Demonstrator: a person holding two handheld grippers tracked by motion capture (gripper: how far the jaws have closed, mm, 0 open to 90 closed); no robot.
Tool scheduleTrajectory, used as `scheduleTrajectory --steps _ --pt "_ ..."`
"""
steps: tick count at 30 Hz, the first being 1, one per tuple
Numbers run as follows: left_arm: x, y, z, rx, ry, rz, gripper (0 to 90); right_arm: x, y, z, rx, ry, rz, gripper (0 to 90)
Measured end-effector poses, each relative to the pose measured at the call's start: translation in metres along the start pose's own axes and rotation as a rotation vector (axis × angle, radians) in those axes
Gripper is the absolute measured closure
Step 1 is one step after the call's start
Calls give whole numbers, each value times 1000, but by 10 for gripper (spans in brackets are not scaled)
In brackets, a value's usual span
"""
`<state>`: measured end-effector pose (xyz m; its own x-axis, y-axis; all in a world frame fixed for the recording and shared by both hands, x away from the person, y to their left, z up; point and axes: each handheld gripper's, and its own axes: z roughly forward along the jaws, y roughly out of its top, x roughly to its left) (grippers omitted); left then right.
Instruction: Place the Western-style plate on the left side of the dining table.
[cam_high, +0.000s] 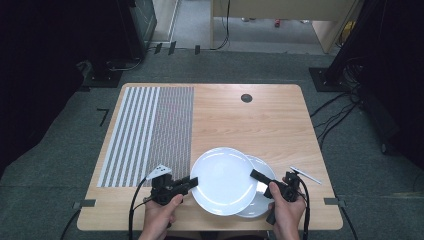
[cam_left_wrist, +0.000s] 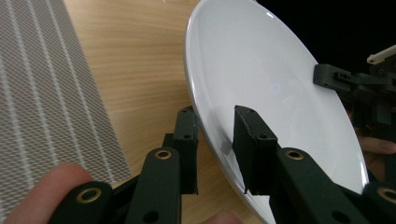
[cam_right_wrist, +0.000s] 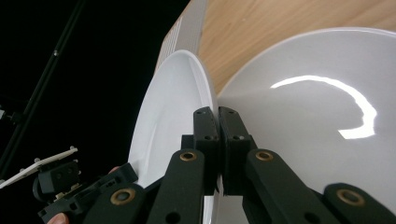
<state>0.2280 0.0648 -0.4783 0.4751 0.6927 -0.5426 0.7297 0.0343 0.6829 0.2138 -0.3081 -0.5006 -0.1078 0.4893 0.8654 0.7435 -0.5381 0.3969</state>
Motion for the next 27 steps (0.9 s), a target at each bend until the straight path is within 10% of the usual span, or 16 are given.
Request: scheduleTrajectory --steps 27 --pt "73 38 -75 -177 153 -122 743 72 12 131 133 66 -32 885"
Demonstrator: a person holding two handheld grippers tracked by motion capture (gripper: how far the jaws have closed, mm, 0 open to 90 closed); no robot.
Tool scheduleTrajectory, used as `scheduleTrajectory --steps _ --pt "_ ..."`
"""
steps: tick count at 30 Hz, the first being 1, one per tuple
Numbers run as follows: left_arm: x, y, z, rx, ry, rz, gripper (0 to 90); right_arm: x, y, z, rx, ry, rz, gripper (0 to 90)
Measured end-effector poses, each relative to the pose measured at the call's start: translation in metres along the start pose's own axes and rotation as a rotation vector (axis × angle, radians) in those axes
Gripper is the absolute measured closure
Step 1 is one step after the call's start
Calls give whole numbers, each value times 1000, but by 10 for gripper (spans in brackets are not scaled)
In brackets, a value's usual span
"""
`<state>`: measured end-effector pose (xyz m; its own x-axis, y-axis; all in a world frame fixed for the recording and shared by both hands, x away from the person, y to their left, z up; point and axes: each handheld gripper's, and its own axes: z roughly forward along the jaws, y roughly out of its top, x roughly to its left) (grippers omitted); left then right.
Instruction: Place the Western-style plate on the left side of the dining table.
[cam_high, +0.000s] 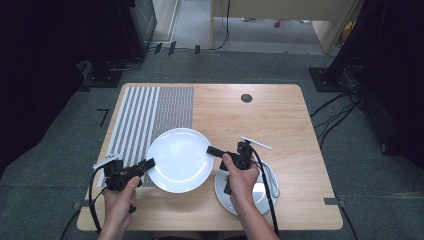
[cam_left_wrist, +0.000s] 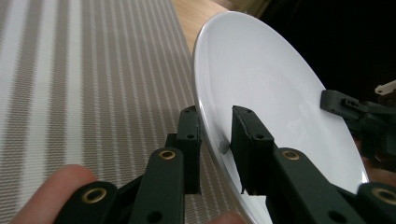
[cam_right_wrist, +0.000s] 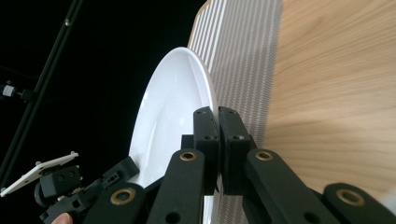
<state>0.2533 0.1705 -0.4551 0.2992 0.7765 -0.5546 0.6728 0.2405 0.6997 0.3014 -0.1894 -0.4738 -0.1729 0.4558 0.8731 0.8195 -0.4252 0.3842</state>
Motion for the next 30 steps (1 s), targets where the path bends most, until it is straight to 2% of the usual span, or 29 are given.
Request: scheduleTrajectory --steps 3,4,5,6,9,15,18,19,20,21,25,30 --pt "13 6 -8 -31 22 -13 744 5 2 16 15 14 2 885" --pt "13 6 -8 -31 22 -13 743 5 2 16 15 14 2 885" --pt "19 9 -11 -38 32 -23 743 9 3 26 21 13 0 885" --pt "19 9 -11 -38 32 -23 744 9 3 26 21 13 0 885" --pt "31 15 -15 -53 62 -47 746 15 5 44 41 12 -10 885" --pt "47 28 -20 -53 100 -40 747 17 6 73 67 8 -8 885" --pt "53 31 -18 -49 114 -48 747 16 7 85 75 4 2 885" --pt "59 34 -15 -43 128 -53 745 16 8 90 76 -1 2 885" --pt "59 34 -15 -43 128 -53 743 16 8 90 76 -1 2 885" --pt "66 36 -11 -33 132 -64 743 16 10 97 78 -13 -4 885" --pt "77 44 -2 -23 141 -79 744 14 16 110 80 -26 1 885" --pt "86 54 8 -26 173 -71 742 11 22 124 81 -42 11 884"
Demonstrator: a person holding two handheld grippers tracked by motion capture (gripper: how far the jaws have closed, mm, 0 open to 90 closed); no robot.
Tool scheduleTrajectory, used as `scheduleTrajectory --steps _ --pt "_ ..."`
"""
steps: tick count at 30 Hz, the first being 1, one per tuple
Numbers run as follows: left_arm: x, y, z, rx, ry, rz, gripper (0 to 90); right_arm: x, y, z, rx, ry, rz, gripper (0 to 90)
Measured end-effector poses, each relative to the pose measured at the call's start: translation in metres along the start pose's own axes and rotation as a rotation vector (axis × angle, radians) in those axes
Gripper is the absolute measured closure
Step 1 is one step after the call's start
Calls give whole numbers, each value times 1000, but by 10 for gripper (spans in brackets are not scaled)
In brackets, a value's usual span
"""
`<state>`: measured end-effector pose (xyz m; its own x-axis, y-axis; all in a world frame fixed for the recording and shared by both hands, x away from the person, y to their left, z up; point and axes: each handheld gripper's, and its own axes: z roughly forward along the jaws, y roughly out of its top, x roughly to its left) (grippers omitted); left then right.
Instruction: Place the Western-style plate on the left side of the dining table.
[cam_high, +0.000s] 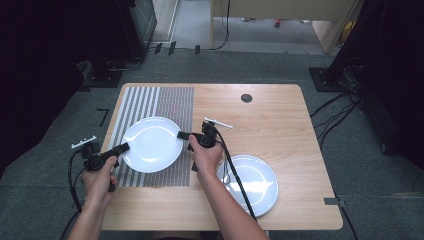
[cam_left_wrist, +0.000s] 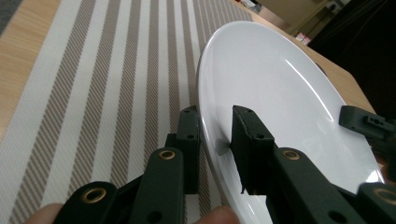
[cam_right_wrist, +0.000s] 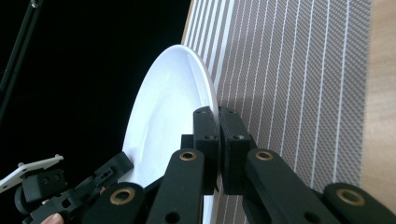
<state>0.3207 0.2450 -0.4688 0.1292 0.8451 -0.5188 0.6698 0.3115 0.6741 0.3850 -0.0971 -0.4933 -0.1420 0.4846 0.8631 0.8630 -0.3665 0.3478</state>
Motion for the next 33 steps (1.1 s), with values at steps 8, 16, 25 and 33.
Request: scheduleTrajectory --steps 8,16,25,33 --pt "5 16 19 9 42 31 739 -7 10 16 -3 -9 32 882" --pt "24 24 52 27 87 -10 732 -16 20 41 -19 -52 29 881" --pt "29 36 76 49 109 -8 723 -23 34 55 -37 -96 18 876" --pt "32 42 87 53 138 -13 725 -25 39 69 -60 -131 -10 862"
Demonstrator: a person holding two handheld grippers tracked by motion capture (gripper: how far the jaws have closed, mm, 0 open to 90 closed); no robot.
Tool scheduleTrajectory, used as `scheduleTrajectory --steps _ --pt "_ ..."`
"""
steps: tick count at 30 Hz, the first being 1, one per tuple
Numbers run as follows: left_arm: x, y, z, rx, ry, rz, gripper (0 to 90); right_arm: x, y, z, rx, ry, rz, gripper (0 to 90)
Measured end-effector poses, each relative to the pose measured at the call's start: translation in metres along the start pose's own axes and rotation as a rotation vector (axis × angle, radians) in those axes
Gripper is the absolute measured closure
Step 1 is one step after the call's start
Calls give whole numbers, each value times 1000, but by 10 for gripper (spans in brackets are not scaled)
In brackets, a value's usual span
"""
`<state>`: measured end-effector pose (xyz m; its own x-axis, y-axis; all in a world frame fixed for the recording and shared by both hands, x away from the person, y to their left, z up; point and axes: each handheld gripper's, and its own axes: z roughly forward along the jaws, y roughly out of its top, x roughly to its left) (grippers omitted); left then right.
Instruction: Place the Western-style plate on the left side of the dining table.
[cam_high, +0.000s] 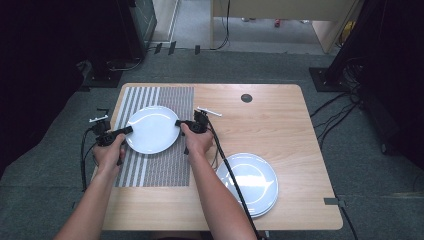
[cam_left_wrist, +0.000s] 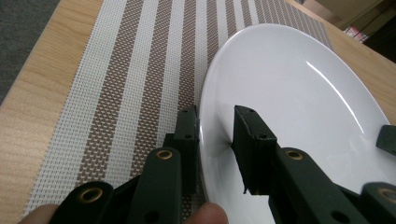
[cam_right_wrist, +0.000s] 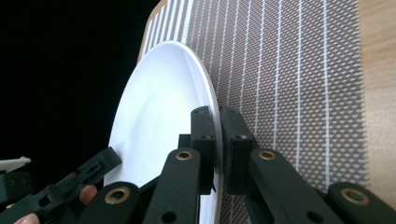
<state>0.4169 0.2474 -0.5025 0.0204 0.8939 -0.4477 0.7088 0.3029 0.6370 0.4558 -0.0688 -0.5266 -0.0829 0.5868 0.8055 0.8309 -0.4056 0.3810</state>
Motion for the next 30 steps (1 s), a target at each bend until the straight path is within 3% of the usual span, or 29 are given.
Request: scheduleTrajectory --steps 6,10,13,16,18,20,21,22,23,26,30 --pt "-2 1 5 -1 3 19 727 -4 2 5 -10 -21 -10 851" --pt "-1 -2 8 22 12 38 719 -5 2 6 -8 -42 -56 844" --pt "-4 -3 8 23 33 83 691 -6 0 8 -4 -67 -87 831" --pt "-8 -4 8 26 35 122 626 -4 -1 8 -7 -75 -119 799" --pt "-9 -4 7 24 42 142 573 -1 -2 8 -11 -73 -131 713" --pt "-11 -4 4 14 50 155 529 3 -2 6 -26 -98 -173 648" --pt "-11 -4 4 14 50 155 506 3 -2 6 -26 -98 -173 648" --pt "-12 -1 0 5 48 152 473 6 -1 2 -29 -128 -214 615" --pt "-12 -1 0 5 48 152 443 6 -1 2 -29 -128 -214 615" --pt "-14 4 -11 8 67 120 357 11 2 -5 -35 -194 -295 512" --pt "-20 4 -20 20 66 145 223 18 3 -15 -17 -182 -326 496"
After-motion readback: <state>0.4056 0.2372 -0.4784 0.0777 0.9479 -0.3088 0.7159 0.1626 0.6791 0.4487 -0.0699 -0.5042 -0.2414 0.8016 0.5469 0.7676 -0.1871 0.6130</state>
